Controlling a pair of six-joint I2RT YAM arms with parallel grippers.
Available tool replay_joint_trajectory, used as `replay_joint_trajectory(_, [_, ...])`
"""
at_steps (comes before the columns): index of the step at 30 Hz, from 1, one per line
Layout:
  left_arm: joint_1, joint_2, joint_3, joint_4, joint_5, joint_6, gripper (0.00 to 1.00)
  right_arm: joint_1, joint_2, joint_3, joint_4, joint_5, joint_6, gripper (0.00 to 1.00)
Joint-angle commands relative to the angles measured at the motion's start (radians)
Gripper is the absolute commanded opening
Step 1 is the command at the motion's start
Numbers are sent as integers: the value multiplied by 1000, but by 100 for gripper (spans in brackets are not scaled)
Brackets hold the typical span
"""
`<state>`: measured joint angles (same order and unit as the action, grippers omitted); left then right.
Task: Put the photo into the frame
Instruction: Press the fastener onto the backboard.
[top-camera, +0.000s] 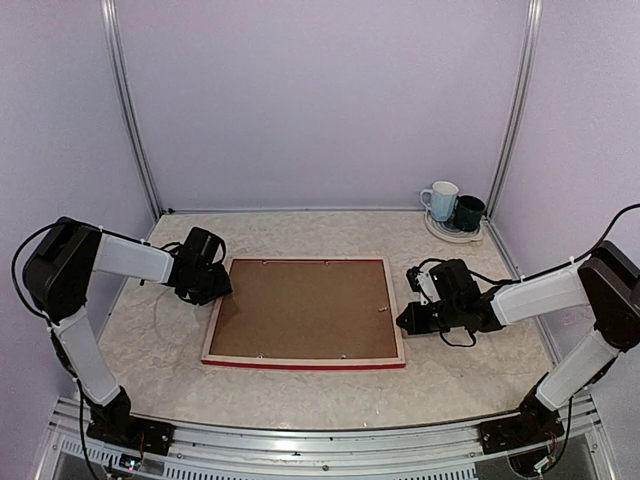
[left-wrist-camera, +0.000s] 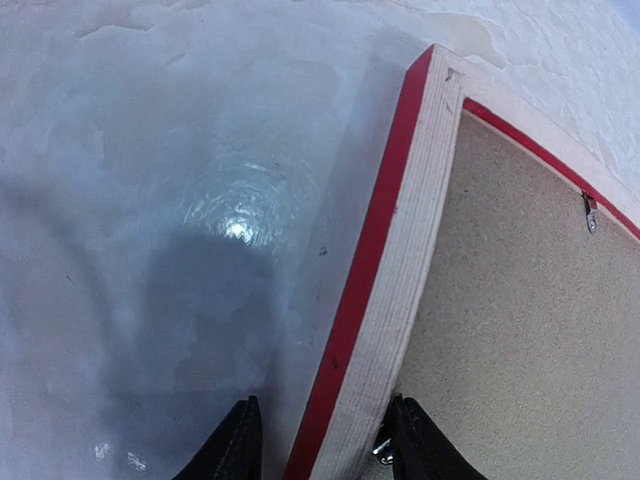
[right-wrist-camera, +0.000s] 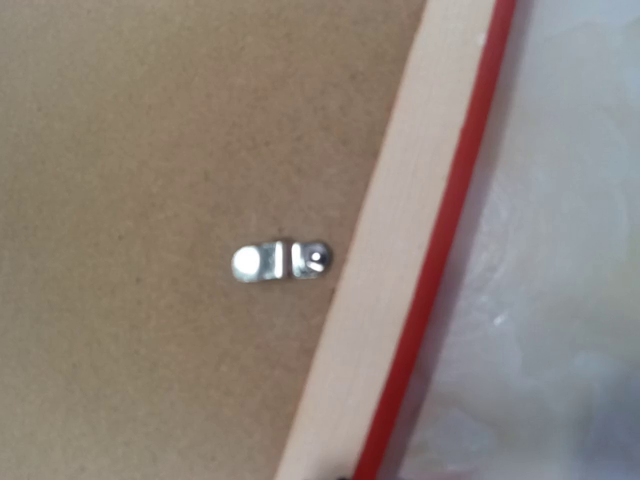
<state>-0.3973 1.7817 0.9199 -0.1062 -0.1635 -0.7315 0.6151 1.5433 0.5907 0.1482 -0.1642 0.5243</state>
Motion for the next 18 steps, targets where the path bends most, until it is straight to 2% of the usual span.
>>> replay_joint_trajectory(1, [-11, 27, 13, -45, -33, 17, 43, 26, 47, -30, -100, -26, -3, 4])
replay_joint_trajectory(11, [-24, 26, 4, -62, -38, 27, 30, 26, 49, -32, -98, -25, -2, 3])
replay_joint_trajectory(18, [-26, 31, -7, -61, -26, 31, 15, 26, 43, -32, -98, -26, -1, 3])
